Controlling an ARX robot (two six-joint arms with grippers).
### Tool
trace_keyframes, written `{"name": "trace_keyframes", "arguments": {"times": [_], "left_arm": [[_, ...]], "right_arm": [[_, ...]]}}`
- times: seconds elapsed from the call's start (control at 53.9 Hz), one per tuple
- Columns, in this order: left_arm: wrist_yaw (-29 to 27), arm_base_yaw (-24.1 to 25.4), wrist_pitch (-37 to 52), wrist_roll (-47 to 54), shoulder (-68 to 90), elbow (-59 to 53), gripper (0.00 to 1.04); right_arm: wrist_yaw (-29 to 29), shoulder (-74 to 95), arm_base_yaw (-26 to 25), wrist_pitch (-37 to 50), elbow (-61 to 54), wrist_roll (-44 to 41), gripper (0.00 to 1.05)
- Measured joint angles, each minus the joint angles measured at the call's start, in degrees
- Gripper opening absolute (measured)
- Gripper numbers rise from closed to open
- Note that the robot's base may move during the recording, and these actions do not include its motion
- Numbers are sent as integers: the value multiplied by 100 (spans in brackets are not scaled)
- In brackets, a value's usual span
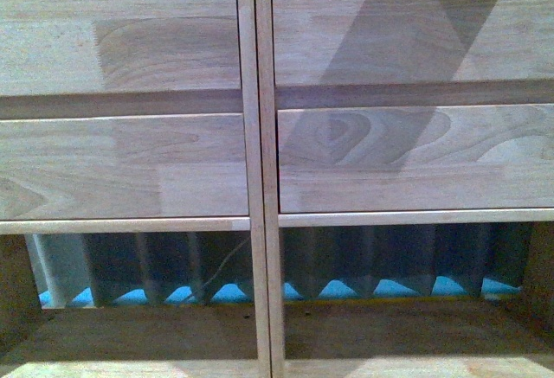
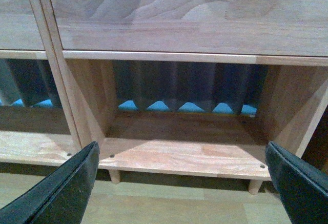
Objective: Organize books on shelf
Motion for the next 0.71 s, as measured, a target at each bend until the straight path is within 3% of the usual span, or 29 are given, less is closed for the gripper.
{"name": "trace_keyframes", "arguments": {"times": [0.706], "left_arm": [[-9, 0, 2, -2, 0, 0, 97]], "right_arm": [[0, 2, 0, 0, 0, 0, 98]]}}
